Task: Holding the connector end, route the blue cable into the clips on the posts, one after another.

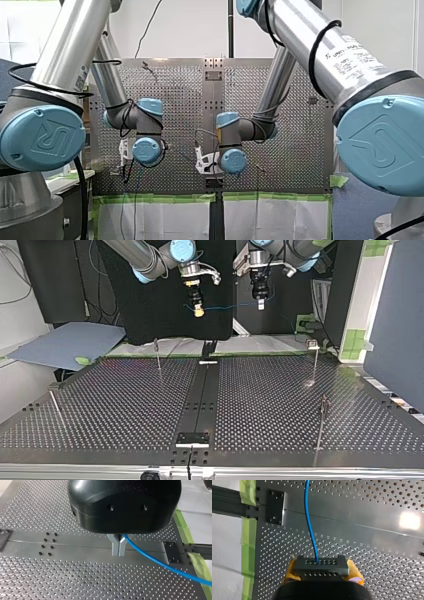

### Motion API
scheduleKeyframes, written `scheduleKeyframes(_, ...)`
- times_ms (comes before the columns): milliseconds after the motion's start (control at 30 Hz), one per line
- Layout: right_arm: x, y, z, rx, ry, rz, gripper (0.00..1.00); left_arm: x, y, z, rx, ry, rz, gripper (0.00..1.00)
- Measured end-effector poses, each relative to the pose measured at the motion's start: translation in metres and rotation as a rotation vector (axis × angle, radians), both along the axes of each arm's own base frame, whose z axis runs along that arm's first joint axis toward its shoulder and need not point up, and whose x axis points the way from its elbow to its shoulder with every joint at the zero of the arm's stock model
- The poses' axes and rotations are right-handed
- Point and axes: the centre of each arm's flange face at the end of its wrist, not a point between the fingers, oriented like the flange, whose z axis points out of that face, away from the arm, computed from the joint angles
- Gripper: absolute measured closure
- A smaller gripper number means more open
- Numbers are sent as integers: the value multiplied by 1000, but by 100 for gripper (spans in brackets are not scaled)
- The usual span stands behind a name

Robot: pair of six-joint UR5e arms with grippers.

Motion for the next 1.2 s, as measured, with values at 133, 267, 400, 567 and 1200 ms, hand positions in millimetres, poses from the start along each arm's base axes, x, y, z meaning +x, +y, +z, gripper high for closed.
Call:
scheduleKeyframes(133,4,-1,12,1,-20,-2,100,0,0,7,3,-1,6,99)
scheduleKeyframes(267,8,1,30,12,-51,5,100,-1,2,17,6,-3,9,99)
scheduleKeyframes(400,11,3,46,16,-79,26,100,1,5,28,-1,-15,19,99)
scheduleKeyframes(567,20,-1,77,-8,-126,69,100,2,10,43,-10,-27,32,99)
scheduleKeyframes(1200,42,-2,198,-99,-229,189,100,15,23,118,-62,-92,128,99)
